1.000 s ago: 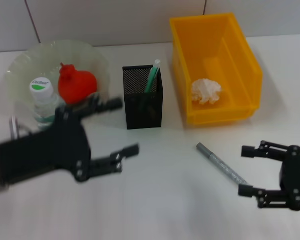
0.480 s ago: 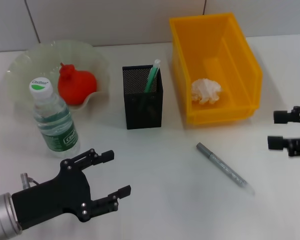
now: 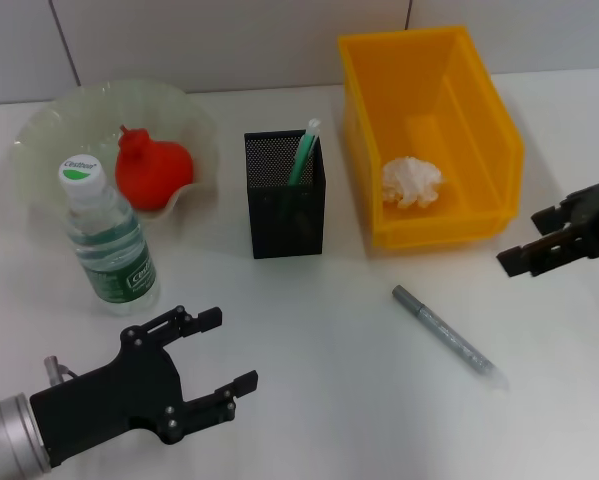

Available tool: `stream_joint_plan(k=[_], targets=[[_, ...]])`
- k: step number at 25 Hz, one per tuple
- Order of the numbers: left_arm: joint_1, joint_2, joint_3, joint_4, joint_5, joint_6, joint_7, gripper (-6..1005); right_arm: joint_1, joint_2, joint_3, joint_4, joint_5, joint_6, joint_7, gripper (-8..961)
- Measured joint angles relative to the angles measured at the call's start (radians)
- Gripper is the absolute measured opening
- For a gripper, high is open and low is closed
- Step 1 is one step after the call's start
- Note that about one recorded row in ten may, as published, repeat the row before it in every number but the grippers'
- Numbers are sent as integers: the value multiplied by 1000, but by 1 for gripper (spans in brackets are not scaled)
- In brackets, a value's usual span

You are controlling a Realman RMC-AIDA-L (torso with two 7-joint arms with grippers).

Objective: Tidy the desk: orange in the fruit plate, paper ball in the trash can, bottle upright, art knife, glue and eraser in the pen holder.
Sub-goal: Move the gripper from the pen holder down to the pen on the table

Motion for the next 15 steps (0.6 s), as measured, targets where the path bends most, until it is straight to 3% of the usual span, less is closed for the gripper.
stream_joint_plan(k=[9,15], targets=[[-6,3,-1,1,-5,-5,-56,784,73,10,-228,-4,-182,1,208,816],[-17,2,0,5,-5,-15,-50,784,119,17,-384,90,-288,44,269,816]])
